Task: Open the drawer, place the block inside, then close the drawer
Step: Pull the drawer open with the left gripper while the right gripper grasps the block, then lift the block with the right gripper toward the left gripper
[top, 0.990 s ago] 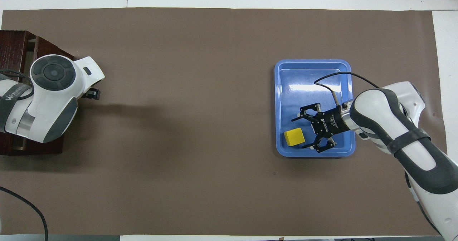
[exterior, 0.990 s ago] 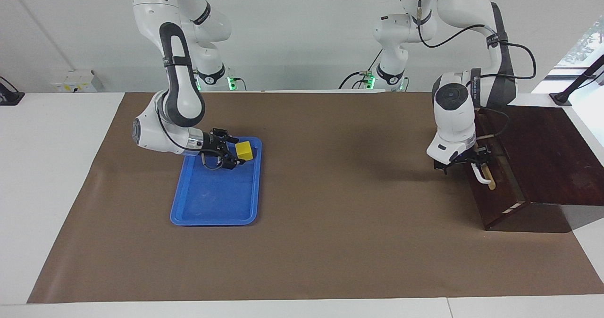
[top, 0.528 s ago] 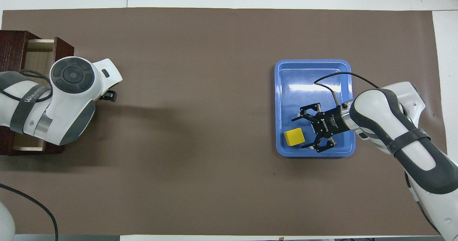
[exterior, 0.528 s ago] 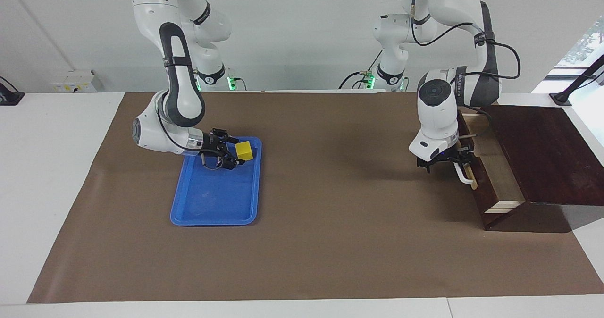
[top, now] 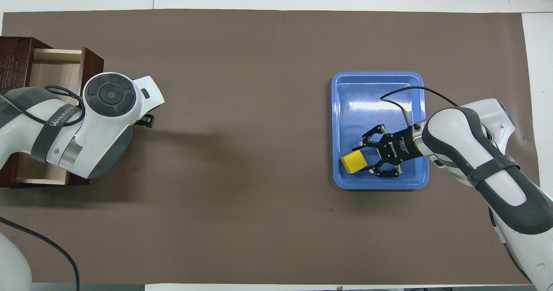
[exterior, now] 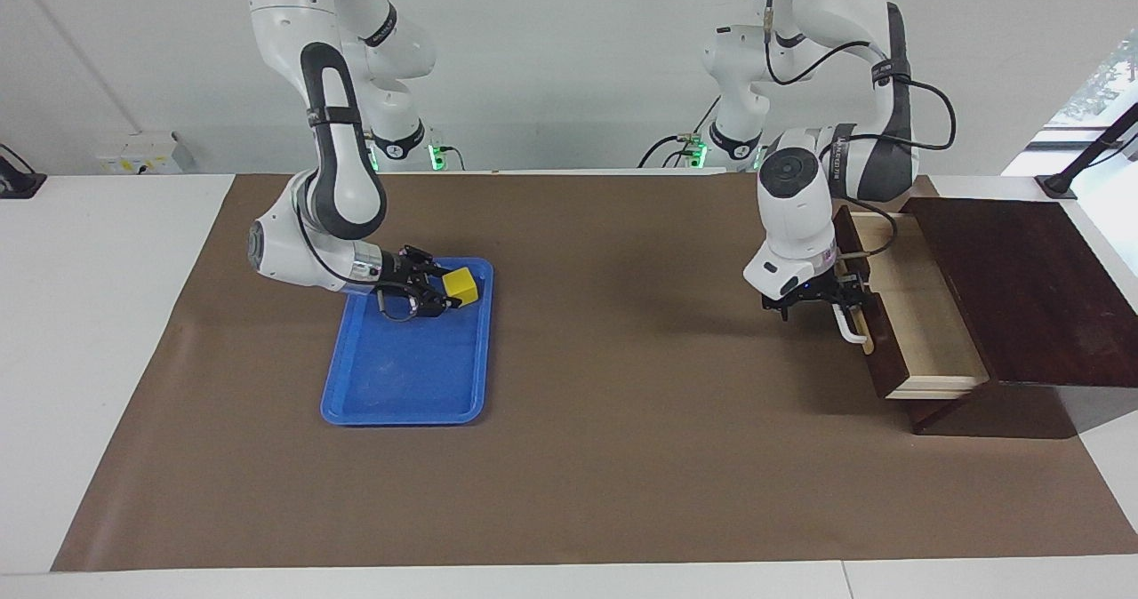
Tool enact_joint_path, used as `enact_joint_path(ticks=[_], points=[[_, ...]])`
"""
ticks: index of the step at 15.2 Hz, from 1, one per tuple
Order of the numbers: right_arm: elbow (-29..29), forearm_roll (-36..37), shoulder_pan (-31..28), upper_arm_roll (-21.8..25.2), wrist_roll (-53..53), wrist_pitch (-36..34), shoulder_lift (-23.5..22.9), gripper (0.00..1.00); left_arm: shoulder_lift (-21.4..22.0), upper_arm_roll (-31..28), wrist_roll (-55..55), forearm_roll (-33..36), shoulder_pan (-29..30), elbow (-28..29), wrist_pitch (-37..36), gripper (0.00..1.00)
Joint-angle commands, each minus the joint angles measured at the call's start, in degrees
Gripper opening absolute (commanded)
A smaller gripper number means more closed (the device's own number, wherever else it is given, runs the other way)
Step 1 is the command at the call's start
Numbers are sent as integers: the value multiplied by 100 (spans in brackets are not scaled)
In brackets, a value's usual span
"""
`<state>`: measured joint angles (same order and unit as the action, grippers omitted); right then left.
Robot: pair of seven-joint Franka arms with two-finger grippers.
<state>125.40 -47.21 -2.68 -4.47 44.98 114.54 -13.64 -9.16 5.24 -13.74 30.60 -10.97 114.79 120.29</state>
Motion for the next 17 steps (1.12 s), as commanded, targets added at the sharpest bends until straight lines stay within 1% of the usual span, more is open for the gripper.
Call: enact_joint_path(ticks=[1,4,5,7,9,10,12,13,15,17], points=[[81,-183,4,7,-157,227,11,0,55,-5,-6,-265,-265,34,-137,100],[-85,-183,-57,7,-25,139,-16,0,64,-5,30,-265,-239,-71,-251,100],[-191,-183,-66,7,123,61,-16,0,55,-5,30,-318,-230,-245,-365,100],[-594,-175,-75,16,649,-263,2,0,-6,-14,56,-746,-213,-763,-776,100],[-1016,-122,-66,25,1247,-537,124,0,-50,-14,222,-1072,-230,-1317,-1365,100],[-1148,-105,-49,25,1476,-625,246,0,-42,-14,223,-1239,-248,-1467,-1533,100],[-1412,-69,13,16,1968,-818,466,0,46,-14,127,-1713,-265,-1565,-1666,100],[-1579,-26,22,-19,2240,-958,511,0,72,-14,-30,-1968,-265,-1609,-1684,100],[-1983,-8,83,-72,2881,-1082,511,0,108,64,-1072,-2189,-309,-1767,-1772,100],[-2326,1,460,-63,3540,-1039,494,0,99,65,-2285,-2514,-449,-1925,-1728,100]])
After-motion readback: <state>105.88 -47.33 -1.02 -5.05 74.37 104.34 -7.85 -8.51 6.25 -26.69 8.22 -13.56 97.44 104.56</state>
